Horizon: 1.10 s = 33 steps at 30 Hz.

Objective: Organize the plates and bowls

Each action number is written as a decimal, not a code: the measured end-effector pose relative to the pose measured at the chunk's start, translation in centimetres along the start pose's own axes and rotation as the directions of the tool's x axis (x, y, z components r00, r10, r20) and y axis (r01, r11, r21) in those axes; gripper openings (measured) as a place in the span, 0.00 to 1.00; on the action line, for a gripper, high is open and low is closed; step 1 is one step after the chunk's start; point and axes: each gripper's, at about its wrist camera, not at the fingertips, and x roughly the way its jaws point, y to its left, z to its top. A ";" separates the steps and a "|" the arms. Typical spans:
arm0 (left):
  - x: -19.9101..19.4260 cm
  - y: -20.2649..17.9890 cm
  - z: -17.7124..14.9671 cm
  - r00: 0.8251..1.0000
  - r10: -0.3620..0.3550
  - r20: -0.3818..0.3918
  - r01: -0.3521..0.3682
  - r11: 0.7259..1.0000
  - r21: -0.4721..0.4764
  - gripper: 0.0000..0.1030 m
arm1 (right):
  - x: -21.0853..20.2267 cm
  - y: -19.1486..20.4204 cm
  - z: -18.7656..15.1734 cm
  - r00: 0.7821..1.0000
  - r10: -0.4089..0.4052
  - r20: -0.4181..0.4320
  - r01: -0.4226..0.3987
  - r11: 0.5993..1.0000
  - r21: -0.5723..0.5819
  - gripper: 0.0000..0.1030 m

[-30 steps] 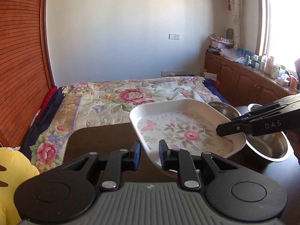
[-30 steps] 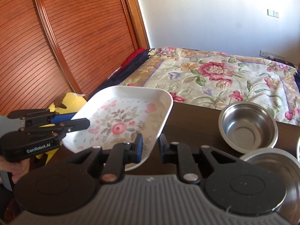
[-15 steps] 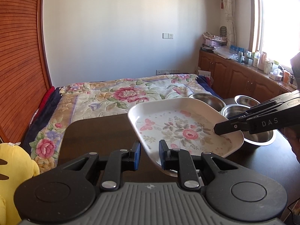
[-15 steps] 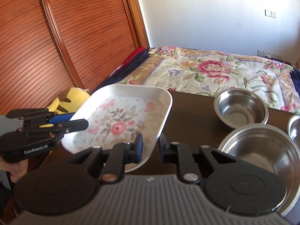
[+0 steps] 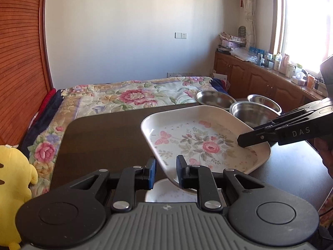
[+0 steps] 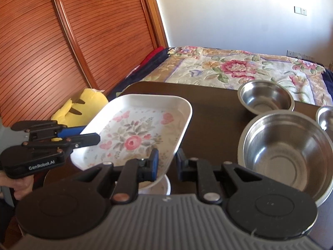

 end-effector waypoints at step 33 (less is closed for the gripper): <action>-1.6 -0.6 -5.5 0.999 0.001 -0.049 -0.003 0.999 -0.033 0.20 | -0.2 1.3 -4.8 0.996 0.049 -0.078 -0.052 0.998 -0.042 0.19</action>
